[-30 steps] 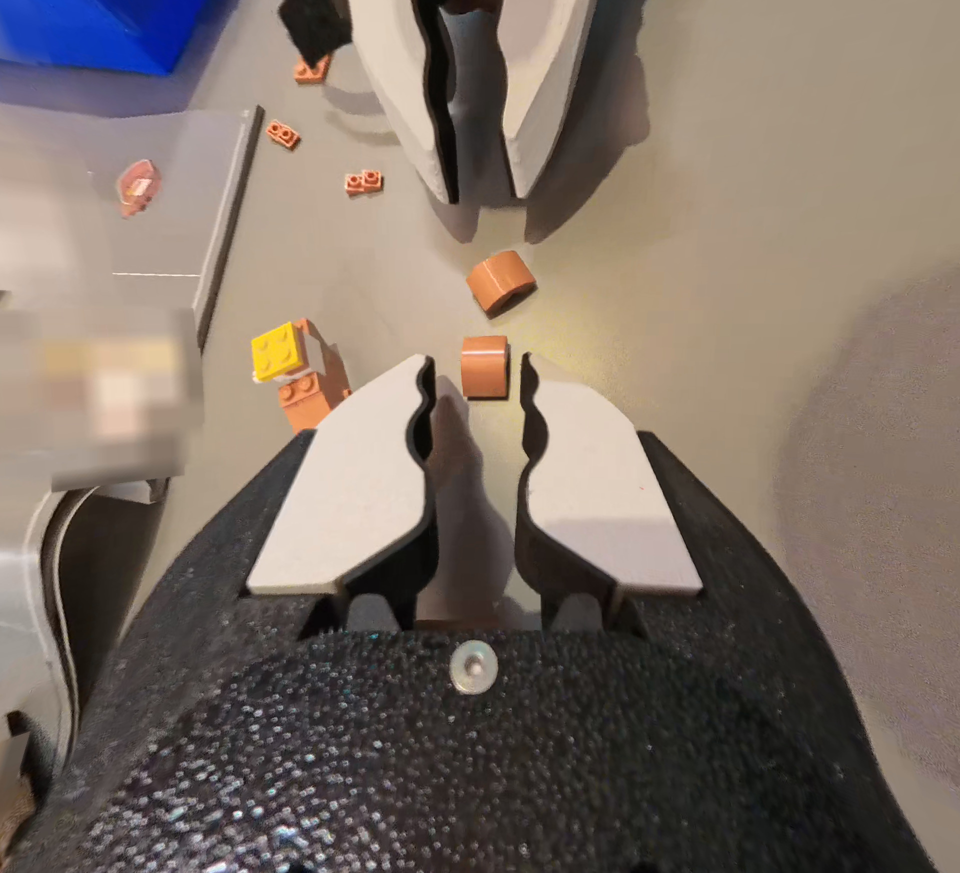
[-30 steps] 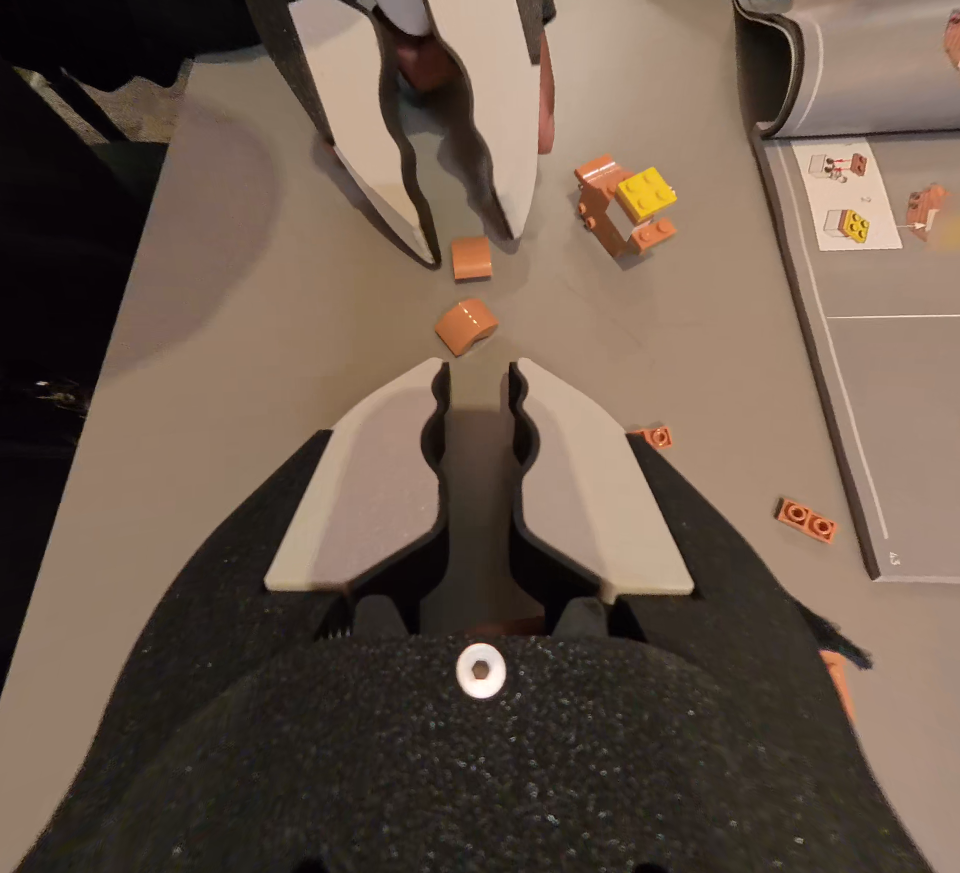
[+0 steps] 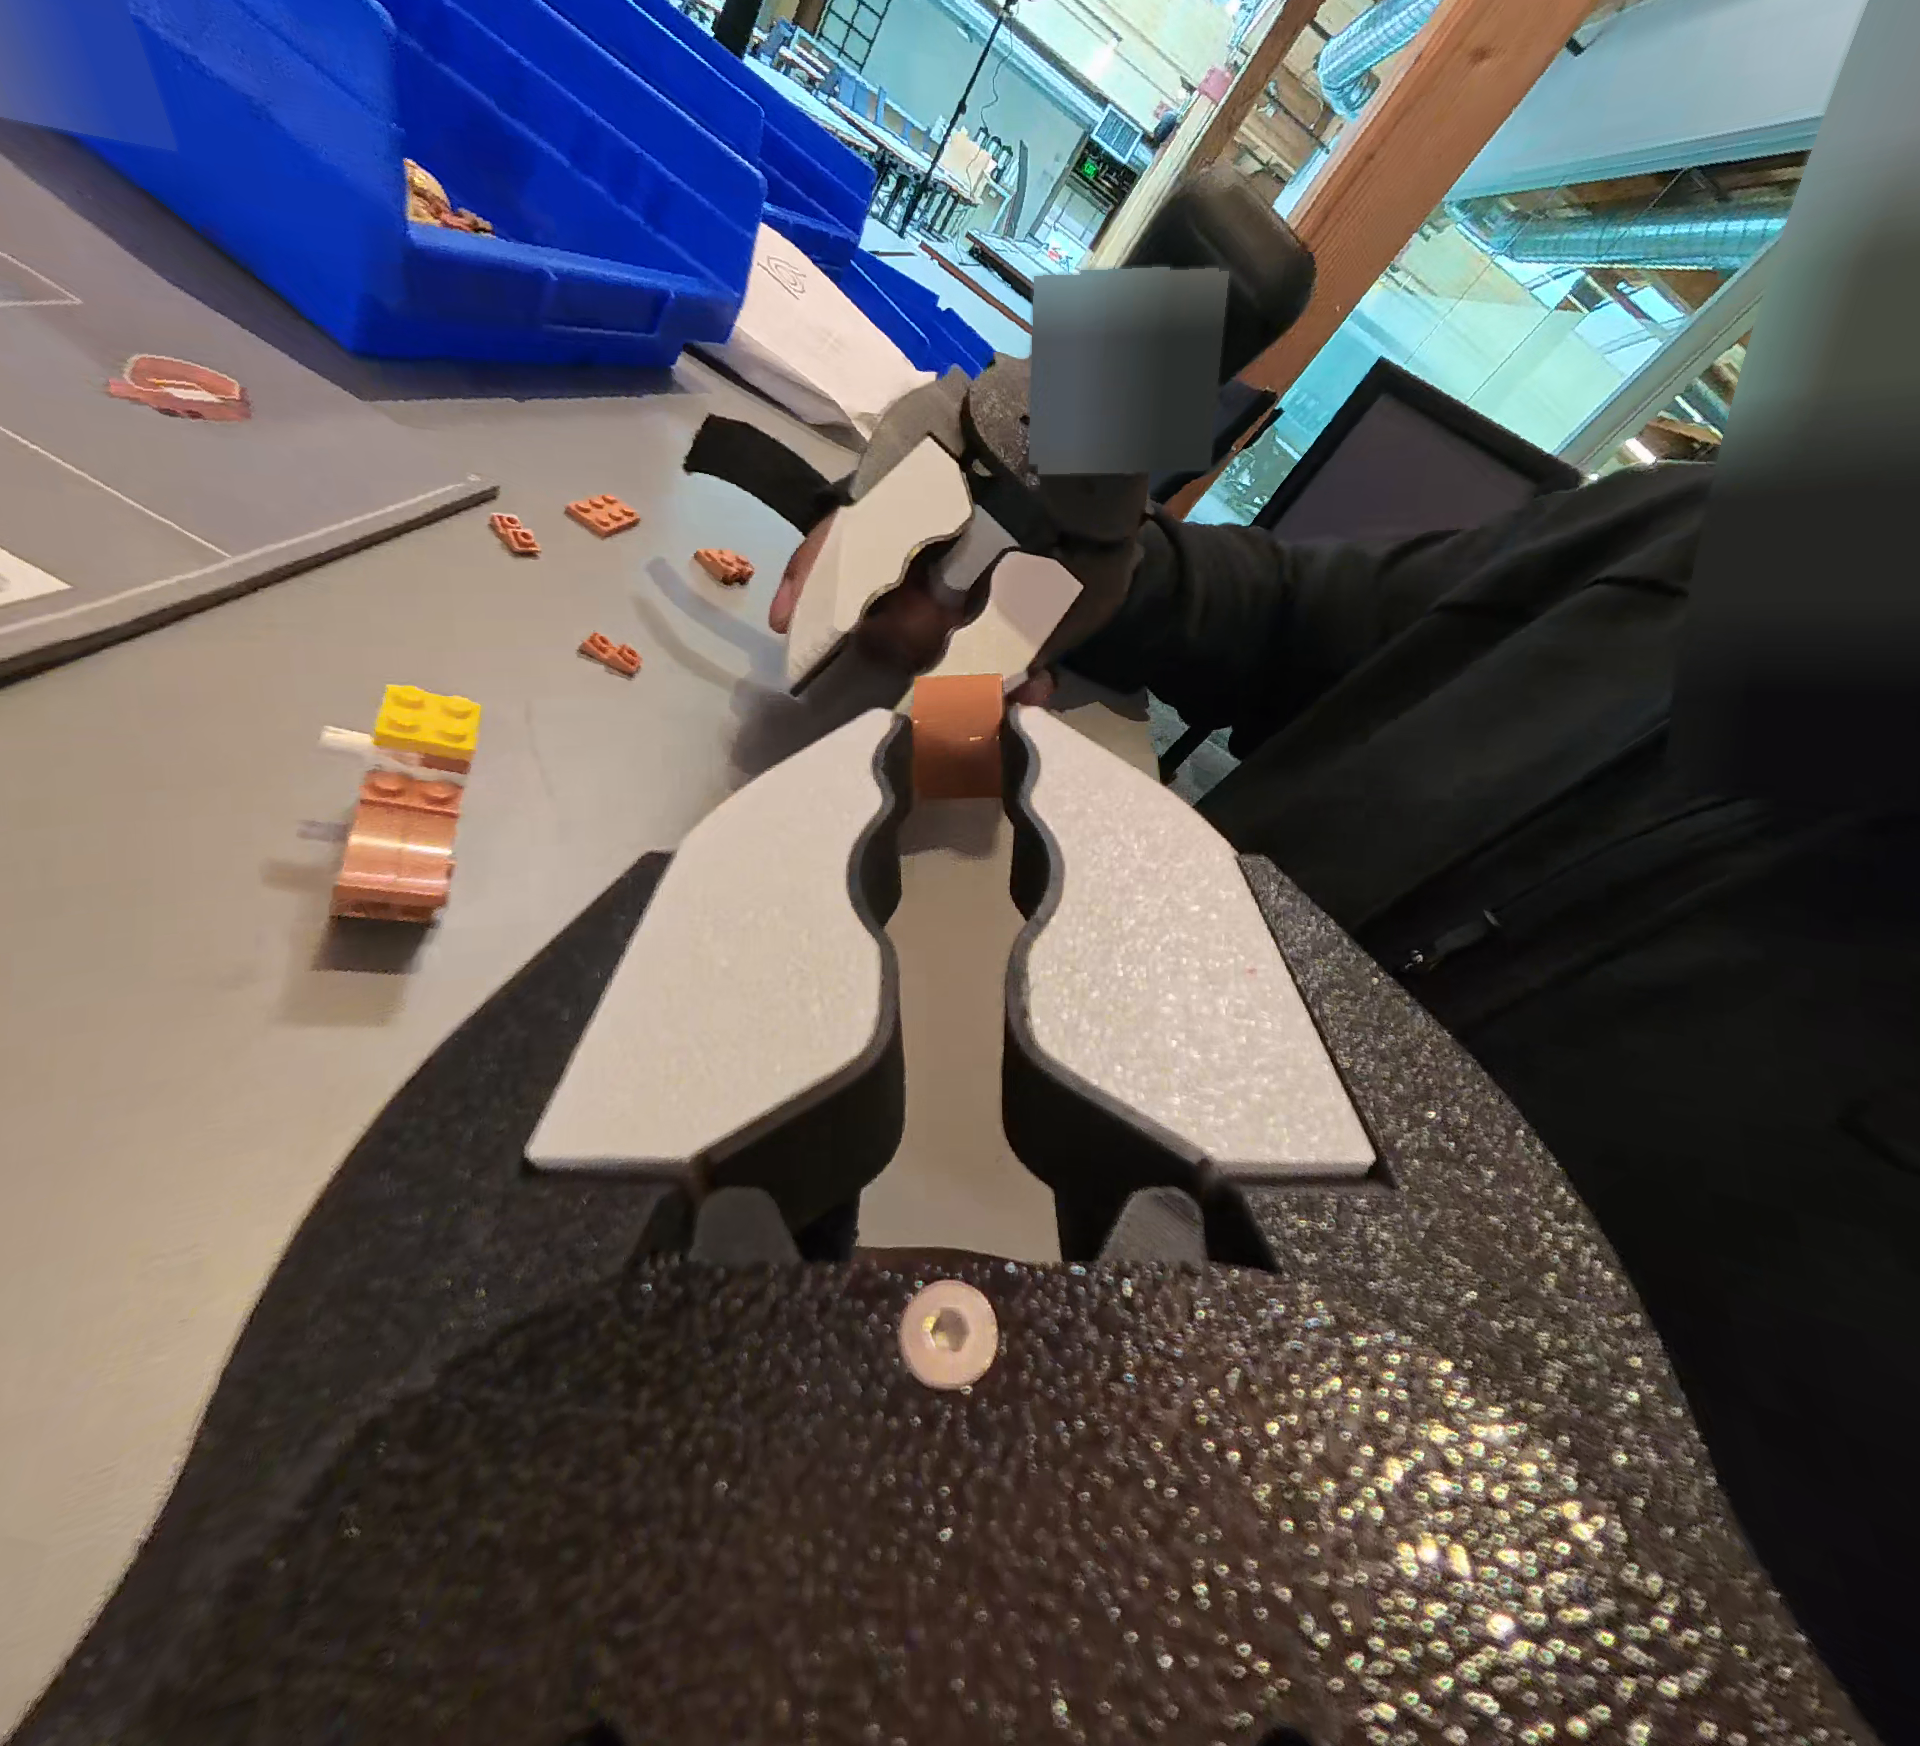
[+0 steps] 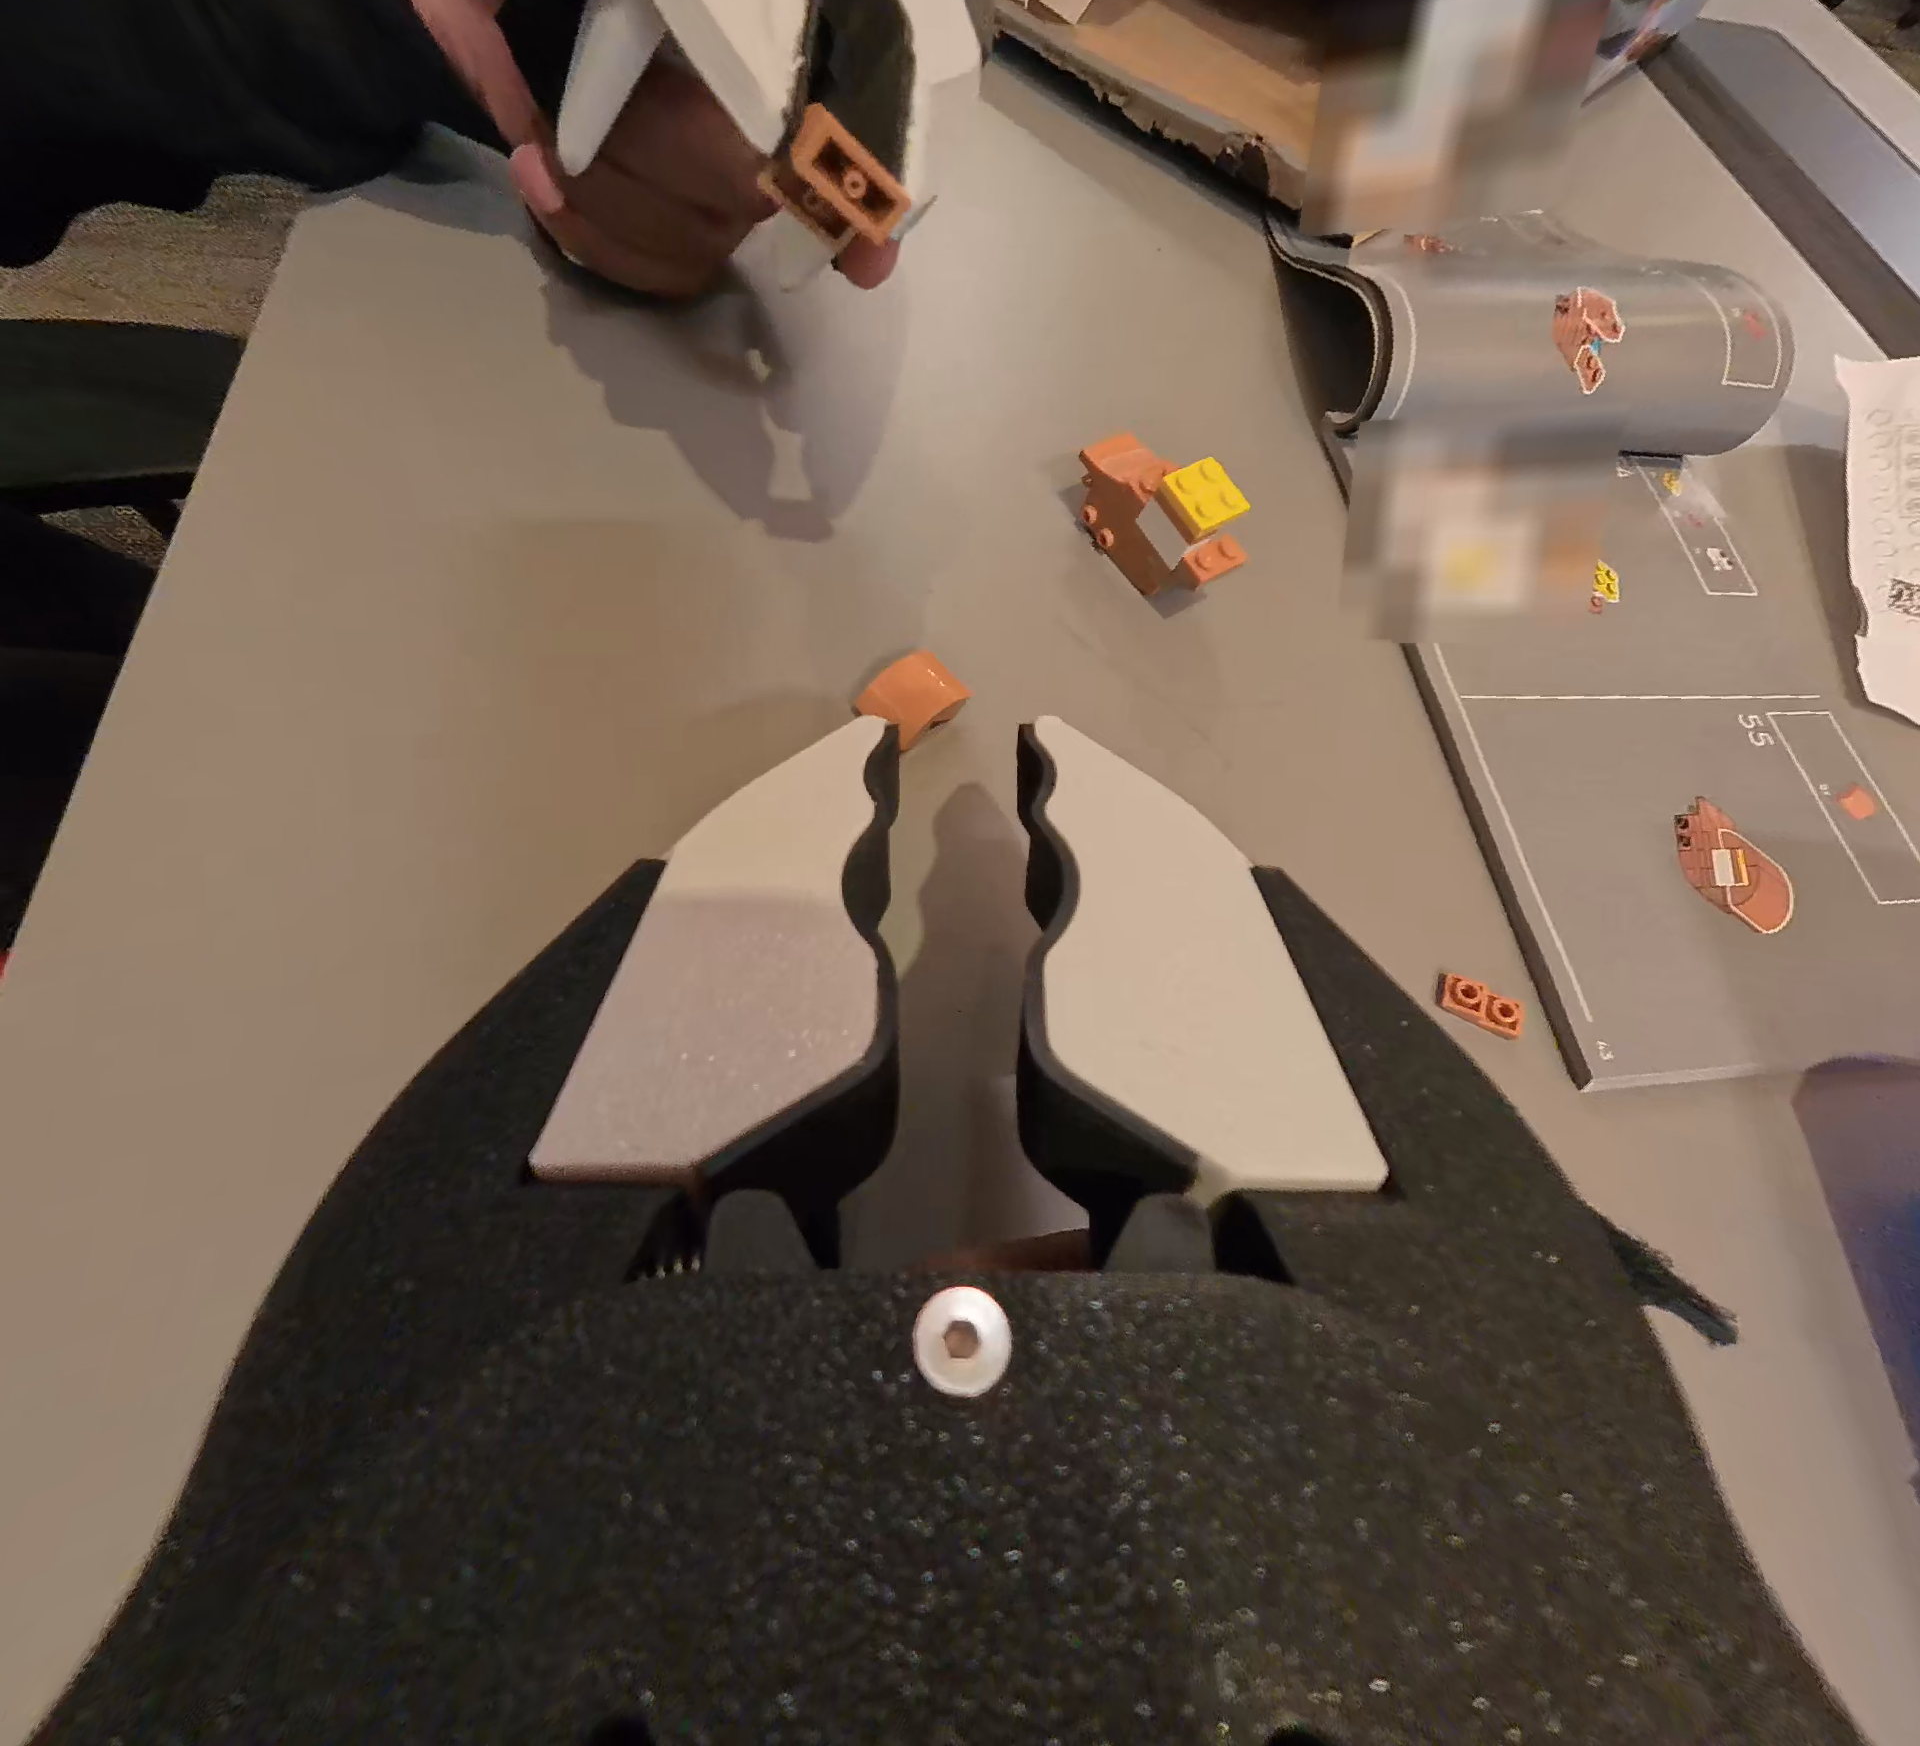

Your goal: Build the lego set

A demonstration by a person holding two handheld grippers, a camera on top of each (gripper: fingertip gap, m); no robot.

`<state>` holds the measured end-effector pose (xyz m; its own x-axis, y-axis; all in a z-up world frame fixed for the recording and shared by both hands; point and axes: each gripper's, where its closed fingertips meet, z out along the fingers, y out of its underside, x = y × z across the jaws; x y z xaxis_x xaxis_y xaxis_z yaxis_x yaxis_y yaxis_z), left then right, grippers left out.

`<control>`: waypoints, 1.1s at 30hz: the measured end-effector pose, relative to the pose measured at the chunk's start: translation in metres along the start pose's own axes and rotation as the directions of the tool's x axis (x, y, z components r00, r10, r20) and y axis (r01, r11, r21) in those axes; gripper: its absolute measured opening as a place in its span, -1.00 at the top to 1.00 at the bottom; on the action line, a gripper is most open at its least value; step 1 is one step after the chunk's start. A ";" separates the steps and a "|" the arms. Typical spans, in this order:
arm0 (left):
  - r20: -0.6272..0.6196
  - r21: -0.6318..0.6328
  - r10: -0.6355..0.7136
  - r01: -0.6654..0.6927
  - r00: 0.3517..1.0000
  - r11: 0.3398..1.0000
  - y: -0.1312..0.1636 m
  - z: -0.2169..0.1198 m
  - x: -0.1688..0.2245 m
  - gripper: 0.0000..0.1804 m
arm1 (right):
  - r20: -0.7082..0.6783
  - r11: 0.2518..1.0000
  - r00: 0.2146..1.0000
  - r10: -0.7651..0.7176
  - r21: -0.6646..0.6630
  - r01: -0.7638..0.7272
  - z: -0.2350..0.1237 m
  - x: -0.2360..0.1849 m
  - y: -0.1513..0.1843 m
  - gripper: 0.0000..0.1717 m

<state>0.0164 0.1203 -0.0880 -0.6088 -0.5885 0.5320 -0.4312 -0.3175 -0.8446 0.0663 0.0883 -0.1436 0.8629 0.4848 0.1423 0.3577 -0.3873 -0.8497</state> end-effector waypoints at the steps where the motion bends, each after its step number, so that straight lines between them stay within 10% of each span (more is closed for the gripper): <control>1: -0.006 0.005 -0.006 0.006 1.000 1.000 -0.002 -0.001 -0.003 0.83 | -0.002 1.000 1.000 0.004 -0.001 -0.004 0.000 0.001 0.000 0.75; 20: 0.209 -0.329 0.253 -0.175 0.945 0.928 -0.012 0.013 -0.062 0.83 | -0.195 0.998 0.980 -0.030 -0.053 0.020 -0.005 0.030 0.006 0.74; 27: 0.243 -0.725 0.577 -0.249 0.780 0.642 0.036 0.013 -0.069 0.83 | -0.203 0.984 0.968 -0.147 -0.125 0.124 0.002 0.021 0.010 0.74; 33: 0.182 -0.825 0.657 -0.250 0.731 0.506 0.056 0.019 -0.069 0.82 | -0.172 0.971 0.966 -0.193 -0.178 0.162 0.008 0.015 0.018 0.74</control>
<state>0.0468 0.1286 -0.1732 -0.6077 -0.7742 -0.1772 -0.6155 0.6000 -0.5110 0.0828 0.0947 -0.1606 0.8259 0.4079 0.3892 0.5509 -0.4369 -0.7111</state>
